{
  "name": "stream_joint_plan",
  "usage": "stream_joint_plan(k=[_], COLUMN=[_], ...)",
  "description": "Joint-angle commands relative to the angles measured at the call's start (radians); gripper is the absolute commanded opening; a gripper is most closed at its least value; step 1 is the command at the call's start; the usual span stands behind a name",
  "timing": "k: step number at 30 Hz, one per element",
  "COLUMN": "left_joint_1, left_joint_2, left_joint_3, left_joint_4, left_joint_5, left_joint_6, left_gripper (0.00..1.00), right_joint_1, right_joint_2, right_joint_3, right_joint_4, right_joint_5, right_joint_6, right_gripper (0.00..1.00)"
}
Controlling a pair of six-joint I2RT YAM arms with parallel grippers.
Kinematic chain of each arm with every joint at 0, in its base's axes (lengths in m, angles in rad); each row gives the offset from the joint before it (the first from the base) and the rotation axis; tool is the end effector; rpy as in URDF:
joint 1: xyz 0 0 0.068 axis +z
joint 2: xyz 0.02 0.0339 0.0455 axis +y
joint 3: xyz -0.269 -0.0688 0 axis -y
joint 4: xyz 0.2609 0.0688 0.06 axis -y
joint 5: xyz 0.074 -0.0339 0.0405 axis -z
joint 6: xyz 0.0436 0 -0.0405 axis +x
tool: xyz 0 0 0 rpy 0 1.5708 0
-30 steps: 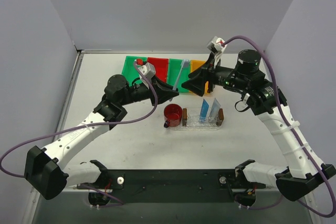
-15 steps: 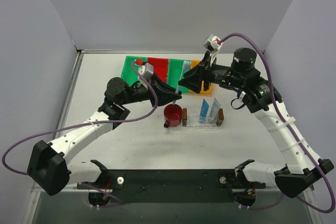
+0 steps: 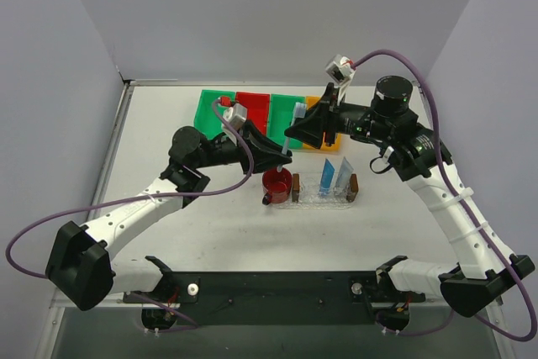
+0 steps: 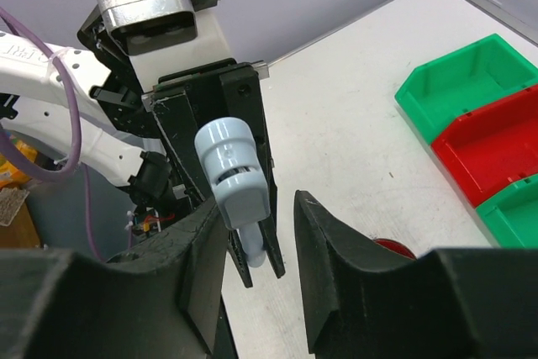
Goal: Prepare toiletry sets of a toothbrush and toothpaste on the tray
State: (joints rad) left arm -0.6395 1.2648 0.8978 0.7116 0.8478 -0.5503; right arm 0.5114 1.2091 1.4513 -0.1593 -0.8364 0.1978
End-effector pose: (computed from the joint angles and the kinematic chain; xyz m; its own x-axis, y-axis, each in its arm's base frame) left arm 0.2219 -0.2058 0.3671 -0.2716 -0.2292 -0.9347 0.9610 -0.0119 -0.2763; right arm 0.2166 0.1587 0.4945 -0.1204 0.0834 -0.9892 -0.9682 0.2101 0.1356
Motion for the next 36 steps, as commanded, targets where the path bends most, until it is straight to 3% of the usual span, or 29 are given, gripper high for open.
stream_joint_plan(k=[1, 11, 16, 21, 24, 25, 27, 28, 36], left_joint_1=[0.004, 0.004, 0.004, 0.006, 0.015, 0.018, 0.031, 0.043, 0.141], left_joint_2=[0.013, 0.033, 0.022, 0.01, -0.002, -0.008, -0.024, -0.048, -0.134], left_joint_3=[0.003, 0.007, 0.006, 0.0, 0.004, 0.006, 0.003, 0.0, 0.023], left_joint_4=[0.086, 0.1, 0.1, 0.083, 0.037, 0.019, -0.004, -0.039, -0.227], left_joint_5=[0.036, 0.074, 0.076, 0.063, 0.045, 0.042, 0.028, 0.016, -0.006], left_joint_6=[-0.034, -0.06, -0.06, -0.057, -0.037, -0.034, -0.014, 0.019, 0.154], left_gripper=[0.0, 0.0, 0.0, 0.0, 0.26, 0.43, 0.65, 0.83, 0.87], right_joint_1=[0.004, 0.004, 0.004, 0.003, 0.003, 0.003, 0.003, 0.003, 0.004], right_joint_2=[-0.017, -0.023, -0.026, -0.033, -0.039, -0.04, -0.049, -0.057, -0.097], right_joint_3=[0.049, 0.057, 0.046, 0.044, 0.044, 0.043, 0.04, 0.026, -0.077], right_joint_4=[0.069, 0.066, 0.064, 0.055, 0.037, 0.029, 0.006, -0.009, 0.001], right_joint_5=[-0.055, -0.07, -0.067, -0.056, -0.027, -0.014, 0.029, 0.072, 0.174], right_joint_6=[0.023, 0.026, 0.02, 0.011, -0.012, -0.032, -0.06, -0.098, -0.189], right_gripper=[0.31, 0.16, 0.14, 0.0, 0.0, 0.0, 0.0, 0.0, 0.0])
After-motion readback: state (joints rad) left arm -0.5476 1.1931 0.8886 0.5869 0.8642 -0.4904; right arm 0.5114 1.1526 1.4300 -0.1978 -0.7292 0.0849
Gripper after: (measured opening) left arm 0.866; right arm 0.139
